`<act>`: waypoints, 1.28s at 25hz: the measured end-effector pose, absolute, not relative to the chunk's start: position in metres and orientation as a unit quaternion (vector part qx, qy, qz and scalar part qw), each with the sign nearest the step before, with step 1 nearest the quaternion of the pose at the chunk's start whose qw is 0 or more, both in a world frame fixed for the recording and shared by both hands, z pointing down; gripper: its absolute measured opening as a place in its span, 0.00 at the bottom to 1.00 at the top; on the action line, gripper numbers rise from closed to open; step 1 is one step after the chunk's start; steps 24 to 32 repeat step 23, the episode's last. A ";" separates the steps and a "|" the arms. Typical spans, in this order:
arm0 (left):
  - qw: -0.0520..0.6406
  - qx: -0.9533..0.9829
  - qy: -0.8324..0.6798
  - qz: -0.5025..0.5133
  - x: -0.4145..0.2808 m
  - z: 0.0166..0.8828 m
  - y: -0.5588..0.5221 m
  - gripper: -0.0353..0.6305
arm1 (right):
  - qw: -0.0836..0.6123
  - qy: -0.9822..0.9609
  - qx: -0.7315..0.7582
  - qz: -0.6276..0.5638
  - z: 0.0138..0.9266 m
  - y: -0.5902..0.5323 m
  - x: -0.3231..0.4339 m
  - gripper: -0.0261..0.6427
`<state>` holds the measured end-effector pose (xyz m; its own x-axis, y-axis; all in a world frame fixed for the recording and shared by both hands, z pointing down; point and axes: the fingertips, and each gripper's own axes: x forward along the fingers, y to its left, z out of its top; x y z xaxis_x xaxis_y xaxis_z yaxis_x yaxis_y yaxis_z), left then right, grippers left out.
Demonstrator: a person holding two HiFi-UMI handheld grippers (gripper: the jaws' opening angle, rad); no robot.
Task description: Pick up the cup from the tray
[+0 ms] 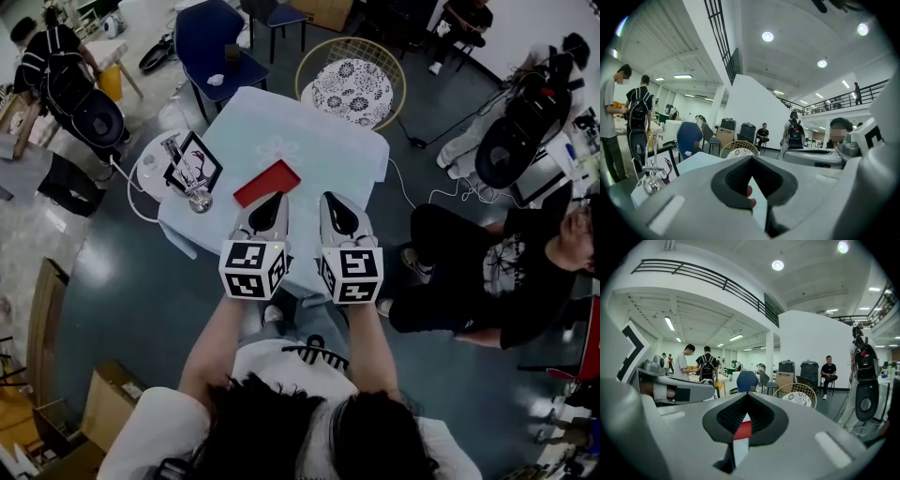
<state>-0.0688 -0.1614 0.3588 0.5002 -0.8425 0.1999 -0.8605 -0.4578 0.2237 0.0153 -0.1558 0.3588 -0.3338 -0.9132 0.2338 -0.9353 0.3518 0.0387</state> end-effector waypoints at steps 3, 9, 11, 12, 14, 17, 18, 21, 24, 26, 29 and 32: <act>0.149 0.854 -0.498 0.030 -0.070 0.359 -0.157 0.05 | 0.112 -0.815 0.566 0.051 0.359 -0.152 0.012 0.07; 0.146 0.855 -0.497 0.031 -0.071 0.360 -0.149 0.05 | 0.117 -0.816 0.564 0.052 0.361 -0.144 0.007 0.07; 0.144 0.854 -0.498 0.031 -0.071 0.360 -0.146 0.05 | 0.117 -0.817 0.562 0.055 0.362 -0.141 0.005 0.07; 0.142 0.854 -0.499 0.031 -0.071 0.360 -0.145 0.05 | 0.116 -0.818 0.561 0.056 0.362 -0.140 0.004 0.07; 0.138 0.855 -0.499 0.033 -0.071 0.358 -0.144 0.05 | 0.117 -0.819 0.558 0.056 0.362 -0.139 0.003 0.07; 0.135 0.855 -0.499 0.032 -0.072 0.357 -0.143 0.05 | 0.118 -0.821 0.555 0.057 0.363 -0.138 -0.001 0.07; 0.135 0.855 -0.499 0.031 -0.072 0.357 -0.143 0.05 | 0.119 -0.822 0.554 0.058 0.363 -0.137 -0.002 0.07; 0.138 0.854 -0.501 0.030 -0.076 0.358 -0.140 0.05 | 0.127 -0.824 0.549 0.059 0.367 -0.133 -0.008 0.07; 0.139 0.853 -0.503 0.031 -0.078 0.360 -0.137 0.05 | 0.131 -0.825 0.547 0.060 0.369 -0.130 -0.012 0.07; 0.139 0.853 -0.503 0.031 -0.078 0.360 -0.137 0.05 | 0.131 -0.825 0.547 0.060 0.369 -0.130 -0.012 0.07; 0.139 0.853 -0.503 0.031 -0.078 0.360 -0.137 0.05 | 0.131 -0.825 0.547 0.060 0.369 -0.130 -0.012 0.07; 0.139 0.853 -0.503 0.031 -0.078 0.360 -0.137 0.05 | 0.131 -0.825 0.547 0.060 0.369 -0.130 -0.012 0.07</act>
